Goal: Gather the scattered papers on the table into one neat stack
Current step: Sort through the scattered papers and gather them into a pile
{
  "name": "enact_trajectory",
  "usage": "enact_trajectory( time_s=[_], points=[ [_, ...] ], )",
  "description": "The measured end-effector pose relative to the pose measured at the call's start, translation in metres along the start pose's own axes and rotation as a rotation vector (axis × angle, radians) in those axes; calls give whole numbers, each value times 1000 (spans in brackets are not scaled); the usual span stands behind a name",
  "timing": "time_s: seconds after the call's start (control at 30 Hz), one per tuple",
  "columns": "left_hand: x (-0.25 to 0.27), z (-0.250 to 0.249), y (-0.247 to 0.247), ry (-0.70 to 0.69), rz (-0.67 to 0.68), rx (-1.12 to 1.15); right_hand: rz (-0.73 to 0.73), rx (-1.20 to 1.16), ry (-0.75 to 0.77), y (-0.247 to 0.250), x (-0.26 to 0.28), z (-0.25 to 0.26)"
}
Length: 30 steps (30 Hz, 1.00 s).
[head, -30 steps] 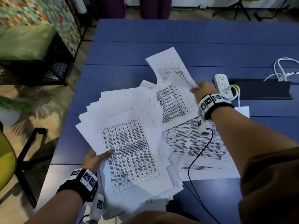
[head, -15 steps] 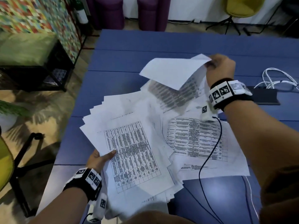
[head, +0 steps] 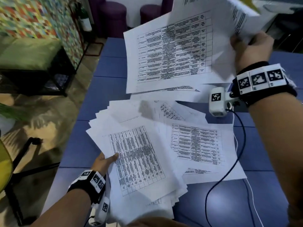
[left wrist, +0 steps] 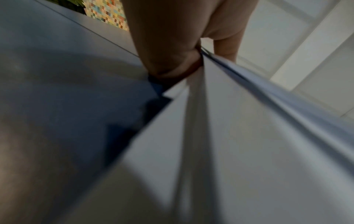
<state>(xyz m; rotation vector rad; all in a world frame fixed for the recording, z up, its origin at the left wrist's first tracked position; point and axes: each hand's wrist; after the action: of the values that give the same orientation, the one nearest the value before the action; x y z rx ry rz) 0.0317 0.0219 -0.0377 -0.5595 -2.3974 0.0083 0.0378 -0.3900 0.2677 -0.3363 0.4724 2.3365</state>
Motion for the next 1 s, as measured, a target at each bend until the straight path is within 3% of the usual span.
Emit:
enact_trajectory(
  time_s=[0.1, 0.3, 0.37, 0.47, 0.57, 0.67, 0.73, 0.83, 1.0],
  points=[
    [2, -5, -1, -4, -53, 0, 97, -111, -31, -4, 16, -9],
    [-30, 26, 27, 68, -99, 128, 521, 355, -342, -27, 64, -70],
    [-6, 1, 12, 131, 8, 102, 632, 422, -433, -42, 81, -101],
    [3, -10, 6, 185, 170, 296, 776, 392, -482, -76, 103, -131],
    [10, -21, 2, 128, 190, 145, 890, 404, -467, -119, 123, -137],
    [7, -14, 2, 19, 96, -25, 921, 295, -430, -160, 133, -141],
    [2, -5, 7, 15, 132, -33, 952, 315, -379, -181, 136, -139],
    [-1, -1, 7, 13, 65, -9, 948, 307, -367, -201, 135, -135],
    [-7, 11, 16, 14, 110, 53, 728, 205, -383, -203, 111, -131]
  ],
)
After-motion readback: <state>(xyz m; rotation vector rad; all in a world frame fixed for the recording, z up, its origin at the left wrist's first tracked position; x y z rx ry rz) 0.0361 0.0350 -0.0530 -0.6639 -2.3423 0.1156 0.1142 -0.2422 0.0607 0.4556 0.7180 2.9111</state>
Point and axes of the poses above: each hand's wrist, its own x-axis away from the middle knuckle, its own y-axis out of the back of the hand, z = x × y, and after that the axes turned 14 degrees about z, right-handed
